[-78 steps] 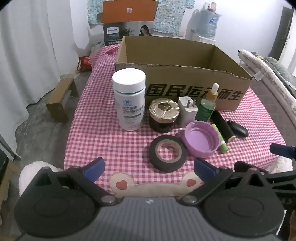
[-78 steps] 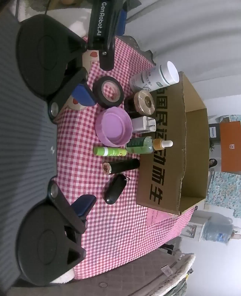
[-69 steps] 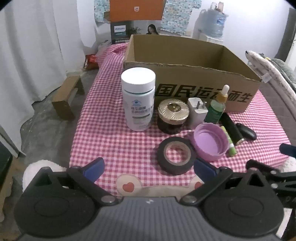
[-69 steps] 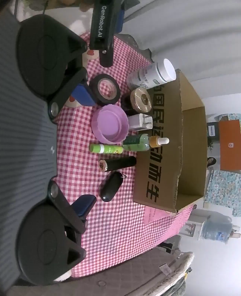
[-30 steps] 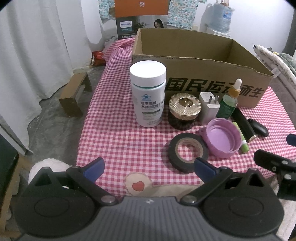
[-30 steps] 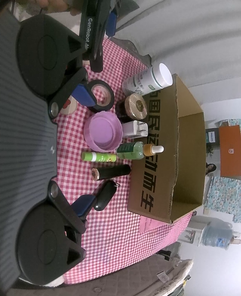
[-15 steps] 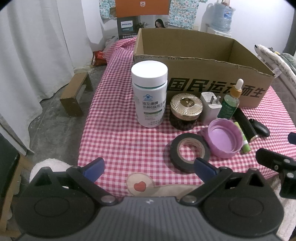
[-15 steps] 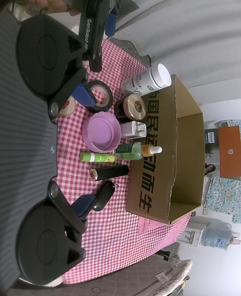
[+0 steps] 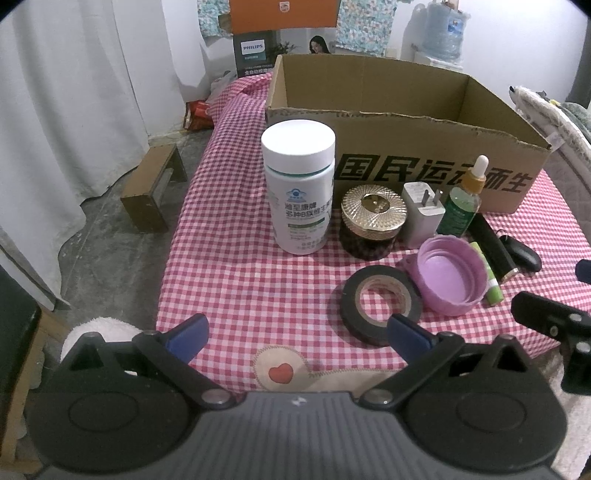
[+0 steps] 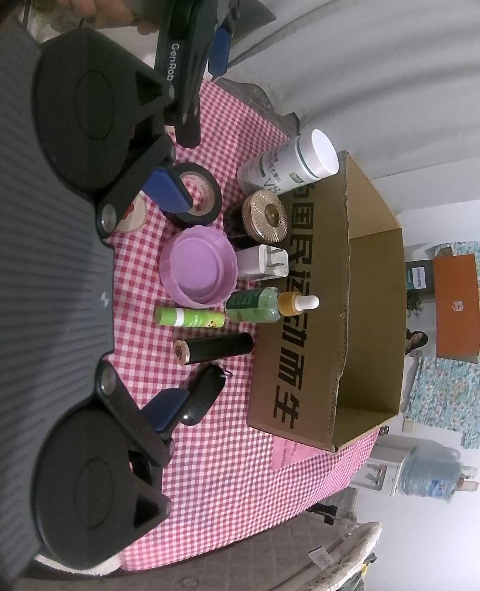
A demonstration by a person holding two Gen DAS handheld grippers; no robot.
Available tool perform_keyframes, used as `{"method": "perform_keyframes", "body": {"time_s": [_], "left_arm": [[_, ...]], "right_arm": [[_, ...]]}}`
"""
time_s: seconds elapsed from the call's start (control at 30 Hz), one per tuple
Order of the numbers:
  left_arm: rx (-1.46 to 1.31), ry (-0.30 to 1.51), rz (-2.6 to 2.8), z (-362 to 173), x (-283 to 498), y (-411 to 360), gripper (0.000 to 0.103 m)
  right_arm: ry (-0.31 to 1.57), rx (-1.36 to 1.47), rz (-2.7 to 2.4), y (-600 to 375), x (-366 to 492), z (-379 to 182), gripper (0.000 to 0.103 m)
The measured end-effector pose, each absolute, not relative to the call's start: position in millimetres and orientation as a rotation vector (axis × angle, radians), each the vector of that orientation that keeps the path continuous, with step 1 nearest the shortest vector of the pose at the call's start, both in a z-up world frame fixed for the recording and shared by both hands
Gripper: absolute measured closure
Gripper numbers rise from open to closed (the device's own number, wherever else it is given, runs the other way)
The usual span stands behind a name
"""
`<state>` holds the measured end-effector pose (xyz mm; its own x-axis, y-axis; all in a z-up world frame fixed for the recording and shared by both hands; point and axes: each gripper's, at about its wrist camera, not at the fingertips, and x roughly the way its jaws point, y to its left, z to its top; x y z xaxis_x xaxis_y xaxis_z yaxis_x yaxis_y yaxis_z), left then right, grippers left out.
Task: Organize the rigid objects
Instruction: 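Move the right tool toward the black oval key fob, then close the right tool on the black oval key fob and lift it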
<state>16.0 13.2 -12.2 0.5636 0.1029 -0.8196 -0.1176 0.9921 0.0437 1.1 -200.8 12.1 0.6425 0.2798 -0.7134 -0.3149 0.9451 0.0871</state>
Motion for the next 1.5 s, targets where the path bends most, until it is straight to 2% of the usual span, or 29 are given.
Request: {"method": "perform_keyframes", "body": {"time_s": [0.3,0.7,0.77,0.8,0.93,1.0,1.03,1.1,1.17,1.3,1.5], "left_arm": [[0.012,0.930,0.064,-12,22,3,0.000],[0.114,0.799,-0.323,0,39,-59,0.002],[0.147,0.796,-0.368,0,44,-76,0.006],[0.160,0.796,-0.391,-1,47,-84,0.010],[0.178,0.816,-0.462,-7,58,-109,0.015],[0.179,0.837,-0.490,-11,63,-119,0.028],[0.181,0.847,-0.499,-13,65,-123,0.030],[0.186,0.869,-0.511,-18,69,-131,0.037],[0.187,0.887,-0.526,-22,73,-136,0.039],[0.204,0.907,-0.541,-27,79,-143,0.046],[0.206,0.931,-0.569,-32,86,-154,0.054]], "right_arm": [[0.808,-0.013,0.341,-209,7,10,0.001],[0.767,0.038,0.322,-283,39,9,0.002],[0.778,0.022,0.341,-289,52,5,0.007],[0.787,0.013,0.351,-291,58,3,0.013],[0.868,-0.009,0.413,-293,85,-12,0.038],[0.913,-0.002,0.453,-292,97,-19,0.046],[0.930,-0.003,0.472,-291,102,-22,0.050],[0.958,-0.010,0.504,-288,110,-28,0.051],[0.986,-0.009,0.530,-284,117,-34,0.056],[1.021,0.009,0.544,-282,124,-41,0.073],[1.060,0.130,0.503,-298,118,-42,0.078]]}}
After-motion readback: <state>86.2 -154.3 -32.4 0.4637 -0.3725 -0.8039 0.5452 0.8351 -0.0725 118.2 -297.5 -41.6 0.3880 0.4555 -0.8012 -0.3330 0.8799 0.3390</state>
